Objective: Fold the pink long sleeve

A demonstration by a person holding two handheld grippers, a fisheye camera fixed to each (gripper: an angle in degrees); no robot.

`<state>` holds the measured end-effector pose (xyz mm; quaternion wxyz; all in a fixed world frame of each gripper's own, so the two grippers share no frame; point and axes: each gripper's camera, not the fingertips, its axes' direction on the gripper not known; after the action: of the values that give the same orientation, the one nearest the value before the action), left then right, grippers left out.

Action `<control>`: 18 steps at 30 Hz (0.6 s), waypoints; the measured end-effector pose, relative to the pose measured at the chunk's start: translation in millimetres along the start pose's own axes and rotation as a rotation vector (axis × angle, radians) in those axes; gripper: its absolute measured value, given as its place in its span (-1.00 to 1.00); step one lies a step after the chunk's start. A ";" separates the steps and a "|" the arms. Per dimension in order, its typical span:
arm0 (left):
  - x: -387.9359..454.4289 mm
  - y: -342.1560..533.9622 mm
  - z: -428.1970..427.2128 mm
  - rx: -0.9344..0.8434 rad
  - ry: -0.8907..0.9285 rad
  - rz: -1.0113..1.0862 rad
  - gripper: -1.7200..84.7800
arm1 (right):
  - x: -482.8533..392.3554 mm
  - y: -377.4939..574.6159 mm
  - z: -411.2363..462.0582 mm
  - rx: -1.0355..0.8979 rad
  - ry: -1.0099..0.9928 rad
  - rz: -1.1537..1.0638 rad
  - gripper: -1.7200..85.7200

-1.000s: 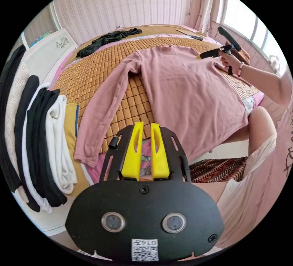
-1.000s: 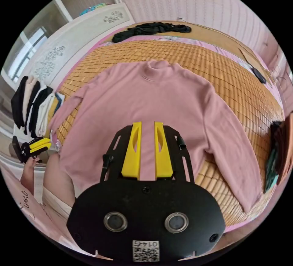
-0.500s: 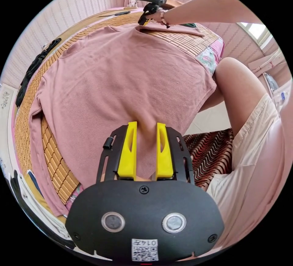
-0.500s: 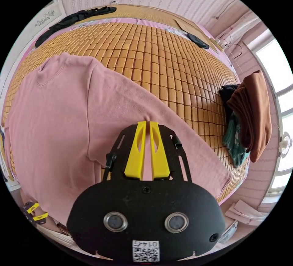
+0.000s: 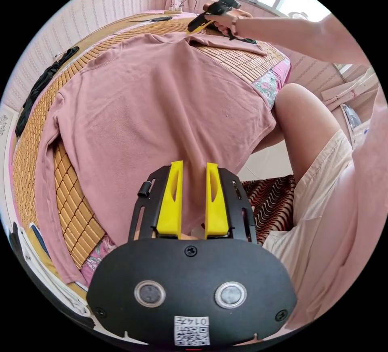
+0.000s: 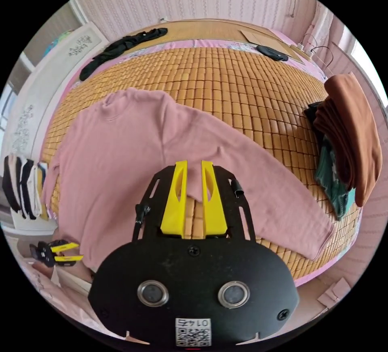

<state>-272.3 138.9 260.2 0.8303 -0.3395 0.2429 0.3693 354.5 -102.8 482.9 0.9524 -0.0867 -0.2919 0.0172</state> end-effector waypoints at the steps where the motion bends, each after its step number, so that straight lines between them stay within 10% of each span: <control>1: -6.4 6.4 -7.4 -0.003 -0.020 -0.035 -0.76 | -3.6 16.8 -4.2 -0.027 -0.034 0.000 -0.78; 18: -80.9 38.2 -12.3 -0.153 -0.143 -0.481 -0.73 | -30.3 204.1 -4.7 -0.473 -0.061 0.026 -0.91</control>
<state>-353.3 112.4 290.4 0.8813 -0.4222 0.0674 0.2016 335.7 94.8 426.5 0.8960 -0.3108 -0.3152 -0.0369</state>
